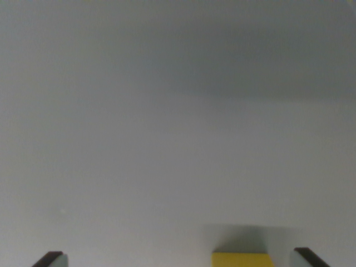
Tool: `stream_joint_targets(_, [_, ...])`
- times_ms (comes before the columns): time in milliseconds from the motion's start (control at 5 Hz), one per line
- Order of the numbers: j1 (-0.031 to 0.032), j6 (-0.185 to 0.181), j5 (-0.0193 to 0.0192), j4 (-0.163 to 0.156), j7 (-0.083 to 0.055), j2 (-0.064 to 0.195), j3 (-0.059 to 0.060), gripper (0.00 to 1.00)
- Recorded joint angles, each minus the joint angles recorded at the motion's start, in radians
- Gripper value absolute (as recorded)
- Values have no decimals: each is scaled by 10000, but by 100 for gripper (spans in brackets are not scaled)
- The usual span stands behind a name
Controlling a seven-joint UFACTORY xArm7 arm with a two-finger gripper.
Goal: Pick yellow cube
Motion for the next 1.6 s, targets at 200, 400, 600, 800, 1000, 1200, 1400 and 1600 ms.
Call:
stream_joint_targets(200, [0, 0, 0, 0, 0, 0, 0, 0])
stream_joint_targets(400, [-46, -448, 26, -402, -197, 97, -77, 0])
stream_joint_targets(600, [-46, -448, 26, -402, -197, 97, -77, 0])
stream_joint_targets(800, [-91, -879, 52, -788, -386, 191, -151, 0])
stream_joint_targets(1000, [-91, -879, 52, -788, -386, 191, -151, 0])
stream_joint_targets(1200, [-133, -1287, 76, -1154, -566, 279, -221, 0])
stream_joint_targets(1400, [-133, -1287, 76, -1154, -566, 279, -221, 0])
stream_joint_targets(1600, [-171, -1656, 97, -1485, -728, 360, -284, 0])
